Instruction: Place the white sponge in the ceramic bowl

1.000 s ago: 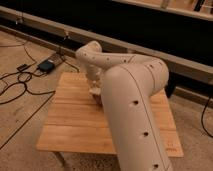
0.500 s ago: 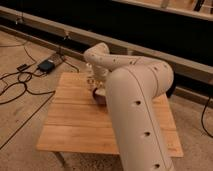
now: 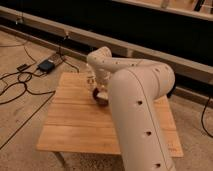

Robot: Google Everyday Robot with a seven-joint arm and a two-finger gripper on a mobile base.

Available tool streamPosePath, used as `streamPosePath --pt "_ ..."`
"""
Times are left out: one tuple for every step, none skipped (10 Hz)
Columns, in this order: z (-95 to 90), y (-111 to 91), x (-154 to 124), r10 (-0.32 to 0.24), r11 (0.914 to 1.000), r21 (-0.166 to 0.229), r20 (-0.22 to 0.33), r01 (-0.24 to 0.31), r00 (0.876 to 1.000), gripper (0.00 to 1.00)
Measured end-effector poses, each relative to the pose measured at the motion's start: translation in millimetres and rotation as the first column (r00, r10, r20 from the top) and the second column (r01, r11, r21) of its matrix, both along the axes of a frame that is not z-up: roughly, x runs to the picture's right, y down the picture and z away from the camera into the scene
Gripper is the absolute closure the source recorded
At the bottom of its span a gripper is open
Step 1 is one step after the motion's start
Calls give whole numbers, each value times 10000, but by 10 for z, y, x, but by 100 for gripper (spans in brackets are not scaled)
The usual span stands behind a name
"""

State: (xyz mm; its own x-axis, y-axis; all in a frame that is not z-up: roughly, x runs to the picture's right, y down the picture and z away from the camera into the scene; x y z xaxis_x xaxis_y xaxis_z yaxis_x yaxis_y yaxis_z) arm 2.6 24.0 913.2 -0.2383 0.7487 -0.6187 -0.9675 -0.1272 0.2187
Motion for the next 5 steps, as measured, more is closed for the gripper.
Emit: streamPosePath --pt "11 33 -4 14 10000 -25 35 -14 10000 20" --pt "24 61 -8 34 10000 -20 83 -34 10000 20" --pt "29 65 -12 34 10000 16 120 -34 9999 20" --pt "32 47 -18 -8 9999 161 192 5 9998 20" --pt "35 44 -23 -13 9998 188 210 9 9998 20"
